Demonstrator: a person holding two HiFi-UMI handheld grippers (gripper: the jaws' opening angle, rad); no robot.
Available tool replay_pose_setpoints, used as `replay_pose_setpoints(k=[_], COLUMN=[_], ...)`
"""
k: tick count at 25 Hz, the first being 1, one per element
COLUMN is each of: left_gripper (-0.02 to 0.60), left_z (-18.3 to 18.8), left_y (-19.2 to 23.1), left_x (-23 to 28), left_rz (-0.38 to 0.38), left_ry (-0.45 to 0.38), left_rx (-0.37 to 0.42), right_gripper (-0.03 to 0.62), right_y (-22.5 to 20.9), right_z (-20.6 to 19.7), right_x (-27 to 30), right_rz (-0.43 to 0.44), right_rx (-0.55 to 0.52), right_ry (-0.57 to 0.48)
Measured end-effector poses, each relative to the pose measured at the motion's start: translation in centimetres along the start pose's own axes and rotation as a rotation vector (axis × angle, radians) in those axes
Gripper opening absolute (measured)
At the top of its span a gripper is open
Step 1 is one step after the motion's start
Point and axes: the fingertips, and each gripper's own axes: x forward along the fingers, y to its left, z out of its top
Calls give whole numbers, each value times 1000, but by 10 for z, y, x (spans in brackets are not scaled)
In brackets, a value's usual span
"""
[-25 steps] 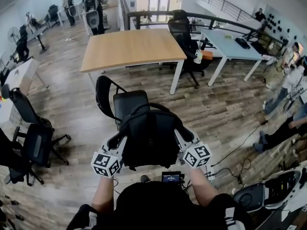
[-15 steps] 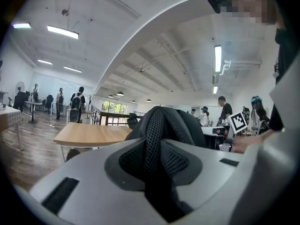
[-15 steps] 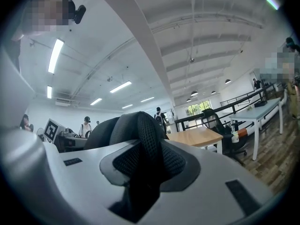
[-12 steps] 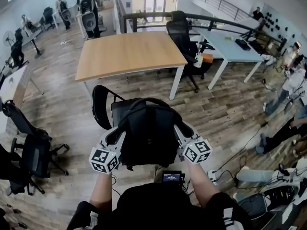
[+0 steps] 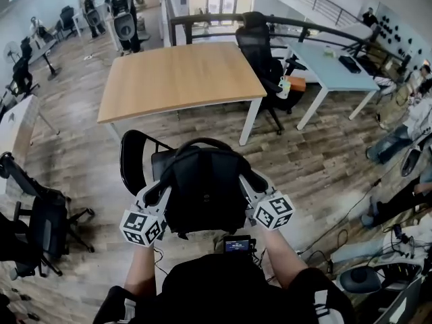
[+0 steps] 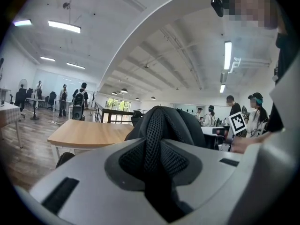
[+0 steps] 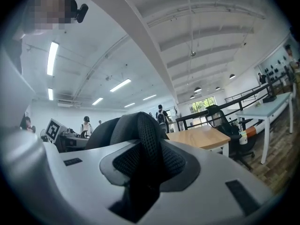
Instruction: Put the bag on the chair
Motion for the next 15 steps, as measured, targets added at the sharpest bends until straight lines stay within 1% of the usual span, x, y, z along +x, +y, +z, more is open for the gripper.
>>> replay_pose_setpoints(k=[8, 15], left_gripper=[94, 94], left_z=[17, 20], left_y=[33, 62], left_x=[88, 139], left_rz=[50, 161], left_ry=[-11, -11], left_rx=[-34, -74], right_gripper=[123, 123], right_y=[-75, -121], right_z=[26, 40], right_x=[76, 149], right_rz=[71, 183], right_rx=[-24, -71], right_ry=[24, 67])
